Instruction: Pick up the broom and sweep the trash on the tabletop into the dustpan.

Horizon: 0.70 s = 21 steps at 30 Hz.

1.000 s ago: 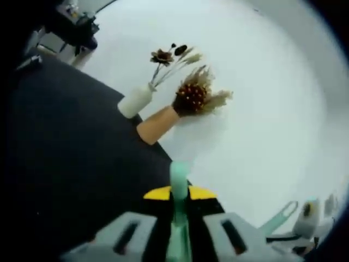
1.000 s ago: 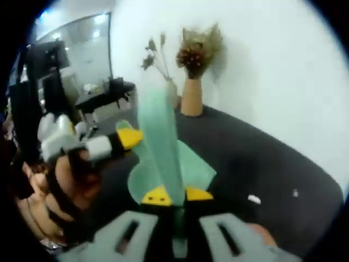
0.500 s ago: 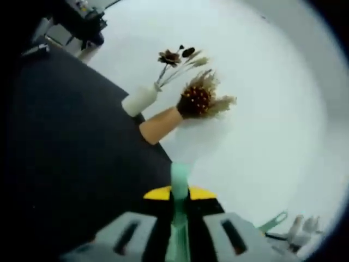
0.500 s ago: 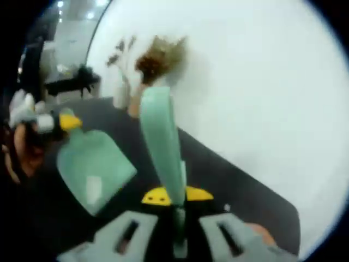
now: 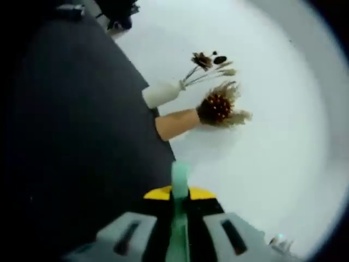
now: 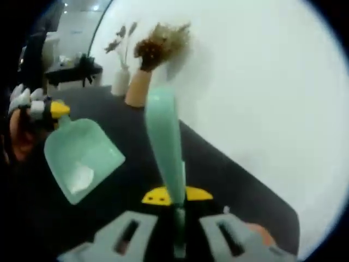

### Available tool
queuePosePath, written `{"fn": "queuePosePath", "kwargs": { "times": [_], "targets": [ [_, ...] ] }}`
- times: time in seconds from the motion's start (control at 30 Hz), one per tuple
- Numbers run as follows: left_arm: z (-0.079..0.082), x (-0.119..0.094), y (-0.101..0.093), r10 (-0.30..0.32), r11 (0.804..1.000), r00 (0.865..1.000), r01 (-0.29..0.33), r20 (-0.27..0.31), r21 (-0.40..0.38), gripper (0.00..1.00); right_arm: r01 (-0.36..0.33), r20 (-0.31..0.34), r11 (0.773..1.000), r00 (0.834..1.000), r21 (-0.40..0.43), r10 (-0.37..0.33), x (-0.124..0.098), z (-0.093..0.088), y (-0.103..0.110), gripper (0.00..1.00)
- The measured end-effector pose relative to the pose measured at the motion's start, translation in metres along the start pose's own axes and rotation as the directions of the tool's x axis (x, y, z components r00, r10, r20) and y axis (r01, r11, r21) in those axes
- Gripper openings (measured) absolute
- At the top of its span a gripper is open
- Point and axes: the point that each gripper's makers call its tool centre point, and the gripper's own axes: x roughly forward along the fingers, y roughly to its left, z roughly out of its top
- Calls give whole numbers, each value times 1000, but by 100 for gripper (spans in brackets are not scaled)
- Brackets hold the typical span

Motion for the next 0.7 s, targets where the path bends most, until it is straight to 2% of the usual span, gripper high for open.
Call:
{"fn": "queuePosePath", "kwargs": {
  "times": [0.1,0.37,0.7],
  "targets": [
    [-6,5,-6,-15,1000,1000,15,5,-14,9,0,-3,1000,1000,7,0,-1,0,-2,5],
    [-32,20,-27,-40,999,999,40,-24,36,9,-3,-10,1000,1000,16,3,-5,-3,-9,5],
    [-58,41,-29,-22,998,999,25,-45,59,9,-17,-6,999,1000,48,17,1,-5,-19,5]
  ]
}}
